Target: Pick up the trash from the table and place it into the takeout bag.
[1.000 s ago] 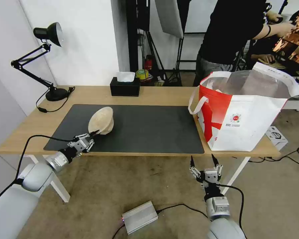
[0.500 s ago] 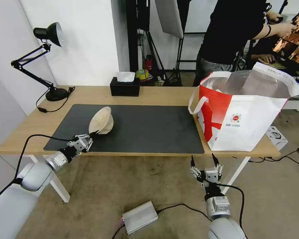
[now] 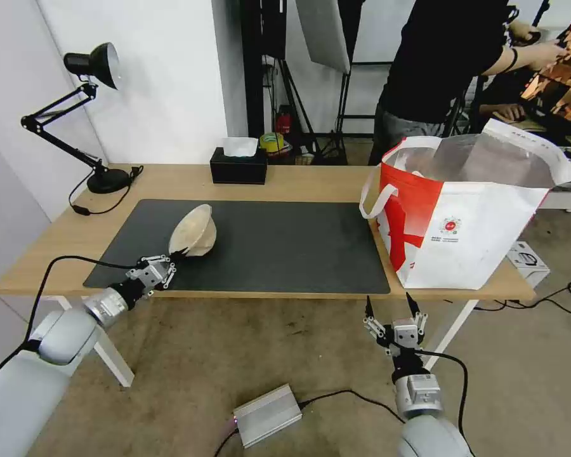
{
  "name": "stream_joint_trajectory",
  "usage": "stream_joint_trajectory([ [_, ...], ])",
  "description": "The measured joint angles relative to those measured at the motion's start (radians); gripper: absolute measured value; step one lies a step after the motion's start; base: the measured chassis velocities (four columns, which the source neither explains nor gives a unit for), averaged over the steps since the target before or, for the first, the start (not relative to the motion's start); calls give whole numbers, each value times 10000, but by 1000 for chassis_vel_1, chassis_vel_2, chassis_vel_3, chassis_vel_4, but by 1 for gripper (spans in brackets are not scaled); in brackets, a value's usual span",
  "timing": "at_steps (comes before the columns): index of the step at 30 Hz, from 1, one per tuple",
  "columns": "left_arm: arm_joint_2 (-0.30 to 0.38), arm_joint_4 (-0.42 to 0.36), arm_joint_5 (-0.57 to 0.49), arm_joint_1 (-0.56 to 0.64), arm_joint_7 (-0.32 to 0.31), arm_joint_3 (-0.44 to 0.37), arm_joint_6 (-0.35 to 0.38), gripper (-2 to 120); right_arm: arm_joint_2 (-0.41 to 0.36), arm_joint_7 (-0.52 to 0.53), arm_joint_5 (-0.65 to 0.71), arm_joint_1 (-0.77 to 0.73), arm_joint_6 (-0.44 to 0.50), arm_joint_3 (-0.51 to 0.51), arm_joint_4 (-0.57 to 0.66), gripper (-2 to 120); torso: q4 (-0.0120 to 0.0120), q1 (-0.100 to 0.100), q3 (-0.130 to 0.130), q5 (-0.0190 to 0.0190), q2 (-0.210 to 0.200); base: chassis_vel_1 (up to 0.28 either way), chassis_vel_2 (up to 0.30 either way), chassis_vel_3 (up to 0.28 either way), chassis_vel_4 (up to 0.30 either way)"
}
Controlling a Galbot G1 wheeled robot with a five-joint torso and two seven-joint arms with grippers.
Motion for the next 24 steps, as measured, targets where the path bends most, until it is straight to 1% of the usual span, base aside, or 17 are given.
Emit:
stream_joint_trajectory([
  [24,132,-44,-81,89,9,-233,-64,0,-113,402,380,-352,124,246,51,86,0,0,0,0,0,0,0,0,0],
])
